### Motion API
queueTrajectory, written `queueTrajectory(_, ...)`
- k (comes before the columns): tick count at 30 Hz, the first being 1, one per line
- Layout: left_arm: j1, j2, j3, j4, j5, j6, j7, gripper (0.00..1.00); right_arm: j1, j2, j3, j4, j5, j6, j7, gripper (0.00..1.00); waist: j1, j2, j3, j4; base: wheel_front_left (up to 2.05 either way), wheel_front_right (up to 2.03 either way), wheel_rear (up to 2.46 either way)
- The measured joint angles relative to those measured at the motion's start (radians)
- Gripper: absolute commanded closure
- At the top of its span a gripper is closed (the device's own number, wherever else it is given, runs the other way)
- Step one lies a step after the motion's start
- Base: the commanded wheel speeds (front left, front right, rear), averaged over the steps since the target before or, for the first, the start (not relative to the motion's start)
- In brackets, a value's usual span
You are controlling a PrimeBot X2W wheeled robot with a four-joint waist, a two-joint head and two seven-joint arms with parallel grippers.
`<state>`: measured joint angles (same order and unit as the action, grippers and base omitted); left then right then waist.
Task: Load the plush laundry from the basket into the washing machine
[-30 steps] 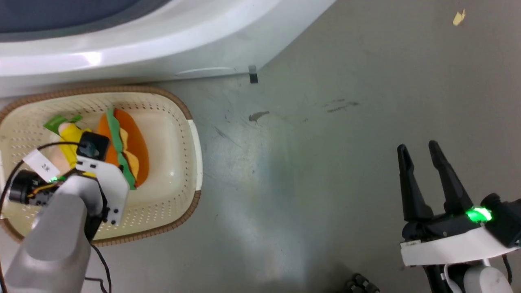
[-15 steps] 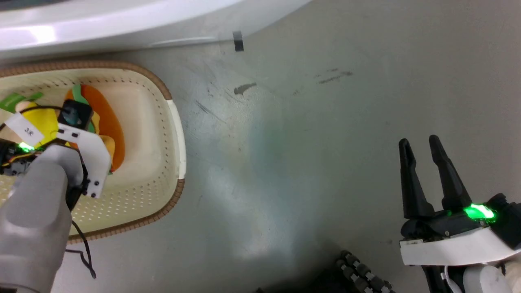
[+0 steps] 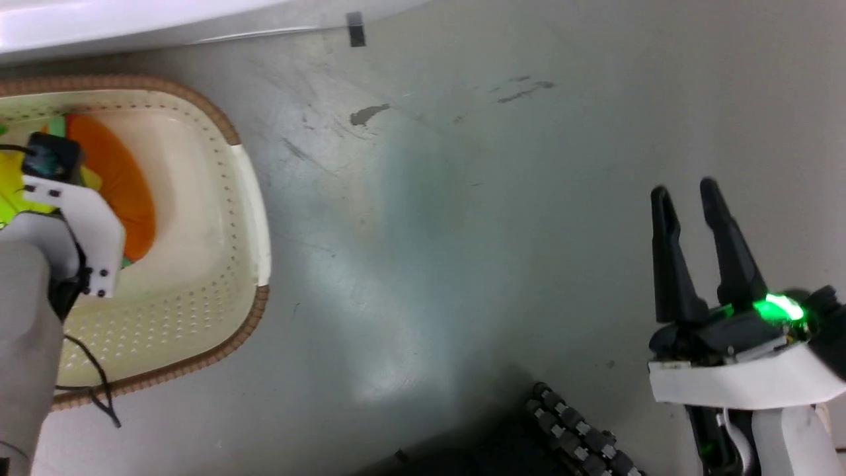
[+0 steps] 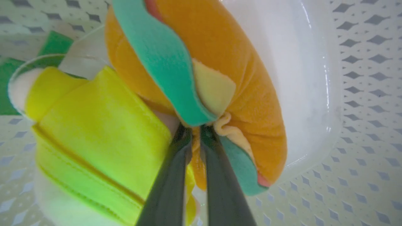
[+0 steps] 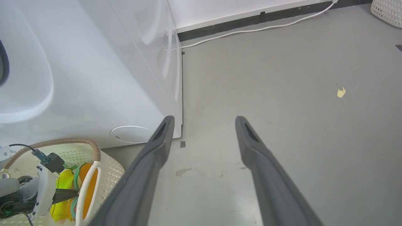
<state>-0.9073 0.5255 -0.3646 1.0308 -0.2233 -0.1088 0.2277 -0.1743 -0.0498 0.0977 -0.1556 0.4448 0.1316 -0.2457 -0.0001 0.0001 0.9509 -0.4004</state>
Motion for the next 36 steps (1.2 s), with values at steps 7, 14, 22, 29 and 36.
queueTrajectory(7, 0.007, -0.01, 0.006, 0.084, -0.058, 0.003, -0.1, 1.0, -0.04, 0.0, -0.013, 0.018, -0.04, 0.0, -0.012, 0.0, 0.0001, 0.0, -0.04, -0.039, 0.0, 0.0, 0.0)
queueTrajectory(14, 0.144, -0.163, -0.007, 0.125, -0.108, -0.009, -0.312, 1.0, -0.021, 0.0, -0.093, 0.049, -0.178, 0.0, -0.012, 0.0, 0.0001, 0.0, -0.231, 0.001, 0.0, 0.0, 0.0)
queueTrajectory(22, 0.284, -0.229, 0.003, 0.108, -0.16, -0.015, -0.47, 1.0, 0.068, 0.0, -0.12, 0.078, -0.243, 0.0, -0.012, 0.0, -0.0001, 0.0, -0.46, 0.105, 0.0, 0.0, 0.0)
queueTrajectory(29, 0.434, -0.258, 0.086, -0.156, -0.19, -0.007, -0.481, 1.0, 0.128, 0.0, -0.127, 0.089, -0.262, 0.0, -0.012, 0.0, -0.0002, 0.0, -0.61, 0.193, 0.0, 0.0, 0.0)
queueTrajectory(36, 0.6, -0.287, 0.226, -0.657, -0.135, 0.026, -0.484, 1.0, 0.144, 0.0, -0.117, 0.091, -0.271, 0.0, -0.012, 0.0, -0.0002, -0.0001, -0.688, 0.261, 0.0, 0.0, 0.0)
